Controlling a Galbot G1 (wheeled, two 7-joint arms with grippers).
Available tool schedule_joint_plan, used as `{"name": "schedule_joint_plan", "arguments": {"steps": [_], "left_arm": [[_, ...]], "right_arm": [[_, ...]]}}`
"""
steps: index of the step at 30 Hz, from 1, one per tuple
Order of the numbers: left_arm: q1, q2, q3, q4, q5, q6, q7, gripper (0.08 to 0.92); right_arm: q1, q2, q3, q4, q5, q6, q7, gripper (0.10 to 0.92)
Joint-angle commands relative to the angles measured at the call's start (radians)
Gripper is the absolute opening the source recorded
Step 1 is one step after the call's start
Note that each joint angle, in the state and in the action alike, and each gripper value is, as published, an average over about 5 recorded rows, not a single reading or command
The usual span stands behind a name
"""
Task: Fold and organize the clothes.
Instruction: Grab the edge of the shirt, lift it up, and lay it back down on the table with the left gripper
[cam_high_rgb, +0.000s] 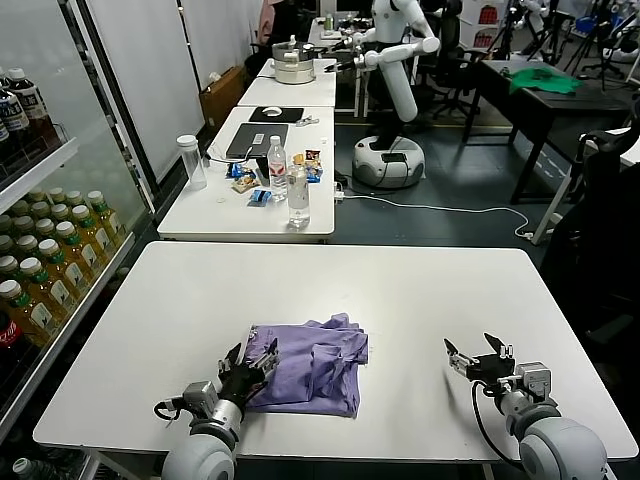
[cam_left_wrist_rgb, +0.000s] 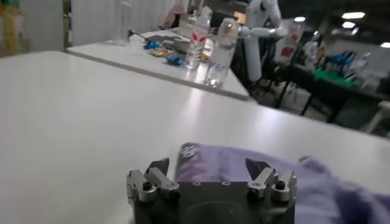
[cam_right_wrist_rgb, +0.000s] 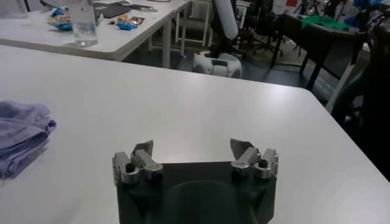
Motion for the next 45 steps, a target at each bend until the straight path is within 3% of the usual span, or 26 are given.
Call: {"name": "schedule_joint_plan", "arguments": {"steps": [1,8,24,29,32,37,45], "left_arm": [[0.026,0.003,-0.005,0.070,0.180,-0.007,-0.020,0.823],[0.048,-0.006,0.022,0.016,0.092,-0.021,0.010,0.757],[0.035,-0.028,-0.074,0.016,-0.321,-0.061,0.018,0.307],[0.042,-0.039,-0.158,-0.016,-0.527,-0.083,0.031,0.162],[0.044,-0.035,-0.235,-0.042,-0.639,-0.083,0.033,0.122],[0.052,0.035,-0.413,-0.113,-0.797,-0.048,0.030,0.121],[0.034,0.281,-0.778,-0.154,-1.080,0.033,0.002,0.121]], "right_arm": [[-0.008,-0.001,0.007,0.007,0.000,0.000,0.000,0.823],[-0.012,-0.001,0.012,0.017,0.002,-0.001,0.001,0.823],[-0.034,0.008,0.024,0.040,0.001,-0.003,0.006,0.823],[-0.041,0.013,0.028,0.046,0.000,-0.003,0.006,0.823],[-0.041,0.017,0.029,0.046,0.000,-0.003,0.006,0.823],[-0.035,0.021,0.023,0.045,0.000,-0.003,0.007,0.823],[-0.016,0.033,0.009,0.044,0.000,-0.001,0.005,0.823]]}}
